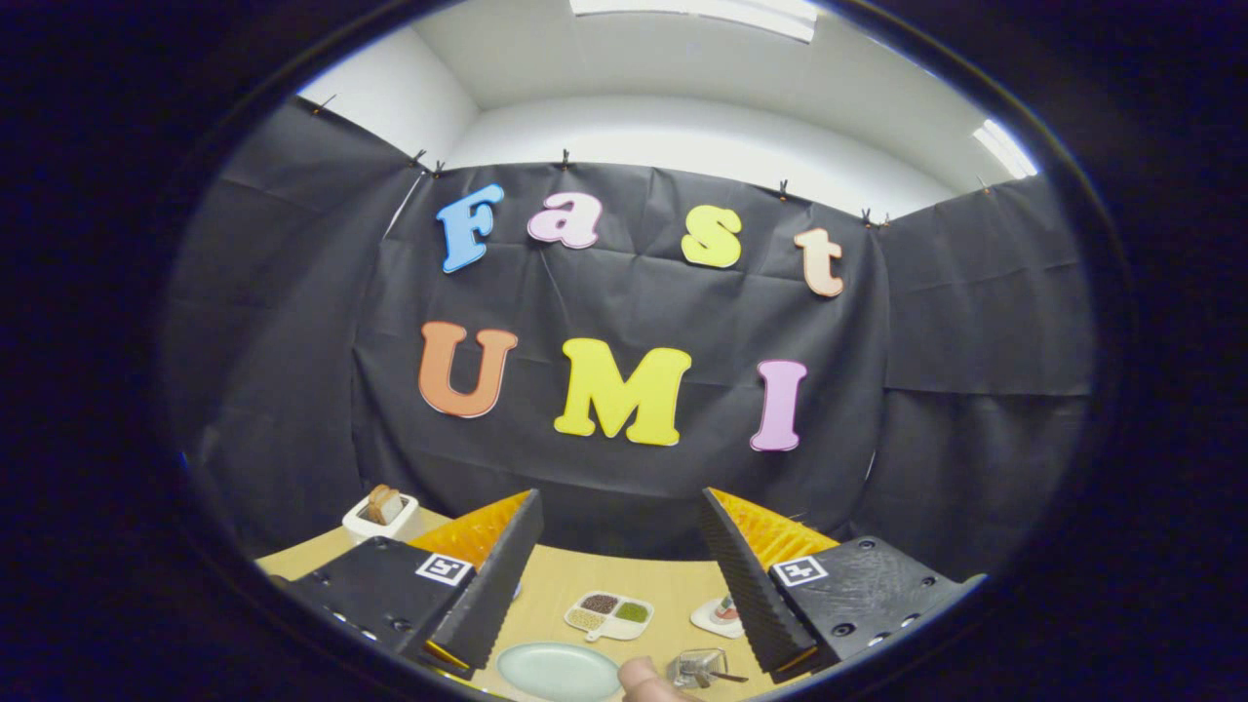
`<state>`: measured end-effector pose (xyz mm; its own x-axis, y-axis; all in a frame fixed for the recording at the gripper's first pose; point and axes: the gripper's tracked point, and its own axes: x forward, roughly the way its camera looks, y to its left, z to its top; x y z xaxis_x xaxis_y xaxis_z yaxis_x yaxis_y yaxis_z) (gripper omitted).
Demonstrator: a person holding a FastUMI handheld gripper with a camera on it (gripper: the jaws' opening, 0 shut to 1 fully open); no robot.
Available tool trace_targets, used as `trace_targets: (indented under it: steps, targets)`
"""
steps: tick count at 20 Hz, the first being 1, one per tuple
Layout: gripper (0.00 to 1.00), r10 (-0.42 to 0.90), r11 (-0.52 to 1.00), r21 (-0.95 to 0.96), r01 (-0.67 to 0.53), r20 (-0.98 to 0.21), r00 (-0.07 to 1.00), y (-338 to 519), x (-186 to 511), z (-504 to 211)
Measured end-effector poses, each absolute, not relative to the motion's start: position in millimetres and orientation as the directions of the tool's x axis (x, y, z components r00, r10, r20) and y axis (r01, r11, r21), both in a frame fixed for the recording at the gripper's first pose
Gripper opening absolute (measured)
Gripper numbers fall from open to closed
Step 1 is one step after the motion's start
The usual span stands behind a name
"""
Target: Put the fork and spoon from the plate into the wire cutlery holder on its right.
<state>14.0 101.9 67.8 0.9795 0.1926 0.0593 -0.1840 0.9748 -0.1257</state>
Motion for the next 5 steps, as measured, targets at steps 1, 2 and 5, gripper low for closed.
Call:
trace_targets:
  steps: [1, 2, 5]
  targets:
    - [0.96, 0.185, 0.977, -0.121, -0.177, 0.06, 0.981, 98.4, 13.9, 68.0]
    - [0.96, 0.181, 0.978, -0.114, -0.173, 0.059, 0.982, 97.0, 14.9, 67.6]
    - [0.96, 0.171, 0.982, -0.092, -0.166, 0.055, 0.984, 91.9, 13.2, 66.5]
